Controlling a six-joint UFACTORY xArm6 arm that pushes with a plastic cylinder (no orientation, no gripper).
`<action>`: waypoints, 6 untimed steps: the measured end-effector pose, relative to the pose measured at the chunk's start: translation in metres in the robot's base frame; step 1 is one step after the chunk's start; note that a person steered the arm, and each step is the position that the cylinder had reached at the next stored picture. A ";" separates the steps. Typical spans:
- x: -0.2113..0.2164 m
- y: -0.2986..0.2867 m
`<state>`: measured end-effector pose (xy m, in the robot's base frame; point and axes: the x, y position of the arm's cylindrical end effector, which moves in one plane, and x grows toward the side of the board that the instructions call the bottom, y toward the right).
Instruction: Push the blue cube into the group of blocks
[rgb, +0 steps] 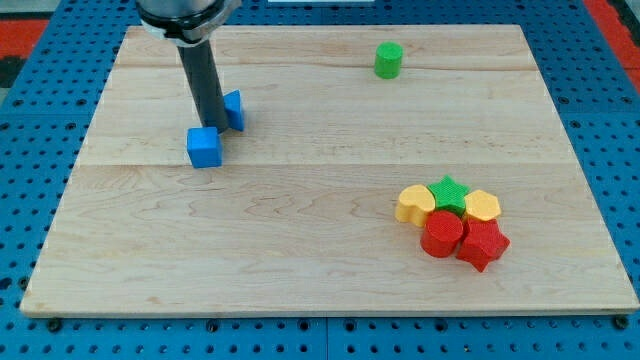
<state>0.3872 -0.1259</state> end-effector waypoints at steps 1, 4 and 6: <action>0.000 -0.002; 0.056 0.047; 0.084 0.017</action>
